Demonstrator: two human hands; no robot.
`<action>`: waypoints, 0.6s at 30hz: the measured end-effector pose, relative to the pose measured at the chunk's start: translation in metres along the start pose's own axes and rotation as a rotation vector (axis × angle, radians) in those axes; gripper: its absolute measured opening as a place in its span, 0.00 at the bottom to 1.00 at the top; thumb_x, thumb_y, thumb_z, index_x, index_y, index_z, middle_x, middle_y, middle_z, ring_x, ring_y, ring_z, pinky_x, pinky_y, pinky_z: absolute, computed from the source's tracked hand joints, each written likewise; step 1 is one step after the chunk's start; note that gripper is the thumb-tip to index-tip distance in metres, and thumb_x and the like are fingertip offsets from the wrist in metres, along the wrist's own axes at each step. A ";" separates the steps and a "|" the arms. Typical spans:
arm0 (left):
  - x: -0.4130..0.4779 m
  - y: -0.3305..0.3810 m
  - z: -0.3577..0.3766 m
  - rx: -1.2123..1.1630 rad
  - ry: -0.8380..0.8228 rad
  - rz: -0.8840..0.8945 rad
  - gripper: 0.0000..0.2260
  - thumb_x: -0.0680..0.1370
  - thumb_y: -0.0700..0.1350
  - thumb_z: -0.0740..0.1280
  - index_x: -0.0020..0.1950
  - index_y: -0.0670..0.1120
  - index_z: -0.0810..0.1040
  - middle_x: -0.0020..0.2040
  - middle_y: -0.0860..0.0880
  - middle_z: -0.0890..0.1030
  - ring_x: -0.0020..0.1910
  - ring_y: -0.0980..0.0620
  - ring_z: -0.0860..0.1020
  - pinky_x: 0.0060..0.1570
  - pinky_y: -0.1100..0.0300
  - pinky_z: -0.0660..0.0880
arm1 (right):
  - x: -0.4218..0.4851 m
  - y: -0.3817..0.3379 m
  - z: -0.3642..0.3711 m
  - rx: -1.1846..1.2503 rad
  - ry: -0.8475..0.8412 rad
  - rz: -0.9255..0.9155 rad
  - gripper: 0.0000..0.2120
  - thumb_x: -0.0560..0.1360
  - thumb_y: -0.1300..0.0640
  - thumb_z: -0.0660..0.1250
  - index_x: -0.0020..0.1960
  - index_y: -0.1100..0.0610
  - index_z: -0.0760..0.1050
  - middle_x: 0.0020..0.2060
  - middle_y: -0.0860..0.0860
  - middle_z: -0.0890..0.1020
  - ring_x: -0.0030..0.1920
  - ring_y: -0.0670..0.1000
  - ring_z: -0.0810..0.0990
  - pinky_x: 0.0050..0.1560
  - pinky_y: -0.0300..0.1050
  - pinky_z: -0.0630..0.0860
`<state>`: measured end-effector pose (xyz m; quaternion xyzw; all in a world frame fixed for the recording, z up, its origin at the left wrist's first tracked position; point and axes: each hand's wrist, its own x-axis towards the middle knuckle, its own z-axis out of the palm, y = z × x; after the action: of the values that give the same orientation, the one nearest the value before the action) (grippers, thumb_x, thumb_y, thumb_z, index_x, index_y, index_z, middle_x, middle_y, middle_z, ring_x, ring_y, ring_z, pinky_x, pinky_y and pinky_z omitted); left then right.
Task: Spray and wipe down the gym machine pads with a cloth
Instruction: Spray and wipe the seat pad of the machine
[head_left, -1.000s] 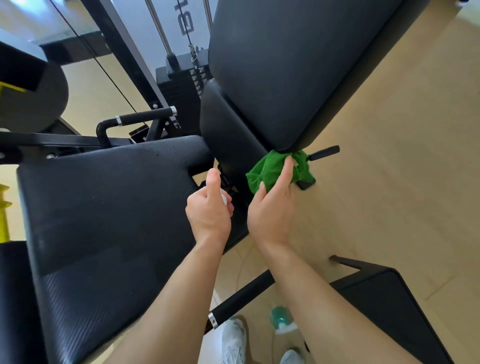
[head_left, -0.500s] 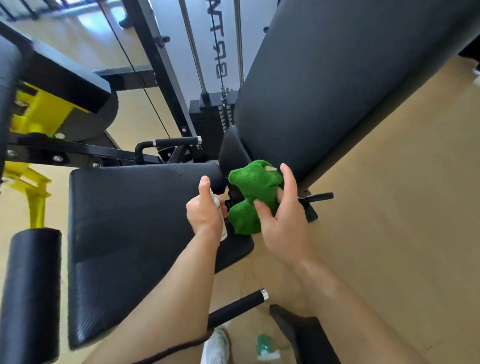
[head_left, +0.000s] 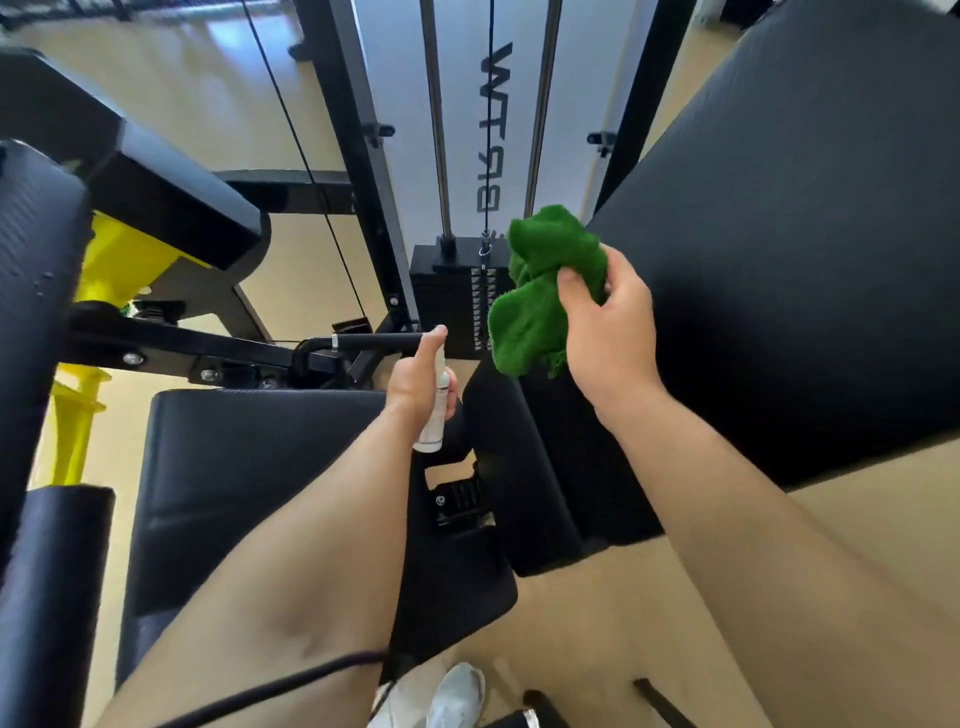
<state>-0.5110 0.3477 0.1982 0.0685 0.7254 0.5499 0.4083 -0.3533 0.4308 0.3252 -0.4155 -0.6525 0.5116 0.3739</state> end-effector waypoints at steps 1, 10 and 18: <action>0.013 0.003 -0.001 0.024 -0.071 -0.024 0.27 0.83 0.62 0.63 0.35 0.41 0.74 0.23 0.47 0.74 0.20 0.50 0.70 0.24 0.61 0.70 | 0.017 -0.003 0.003 -0.009 0.015 0.007 0.07 0.81 0.56 0.64 0.58 0.49 0.78 0.47 0.44 0.83 0.50 0.43 0.82 0.57 0.47 0.80; 0.109 0.018 0.017 0.320 -0.452 -0.168 0.33 0.79 0.69 0.58 0.27 0.43 0.72 0.27 0.44 0.72 0.23 0.48 0.71 0.32 0.57 0.72 | 0.124 -0.006 0.036 -0.228 0.029 -0.013 0.10 0.81 0.55 0.62 0.61 0.53 0.76 0.47 0.44 0.80 0.46 0.41 0.78 0.42 0.32 0.72; 0.130 0.024 0.030 0.477 -0.393 -0.030 0.24 0.83 0.55 0.59 0.32 0.42 0.73 0.23 0.47 0.73 0.20 0.51 0.70 0.44 0.49 0.75 | 0.144 0.006 0.054 -0.287 0.001 -0.010 0.11 0.81 0.55 0.63 0.62 0.52 0.76 0.48 0.45 0.80 0.46 0.40 0.77 0.41 0.30 0.71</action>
<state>-0.5850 0.4508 0.1499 0.2570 0.7420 0.3342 0.5212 -0.4561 0.5457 0.3176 -0.4619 -0.7207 0.4110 0.3136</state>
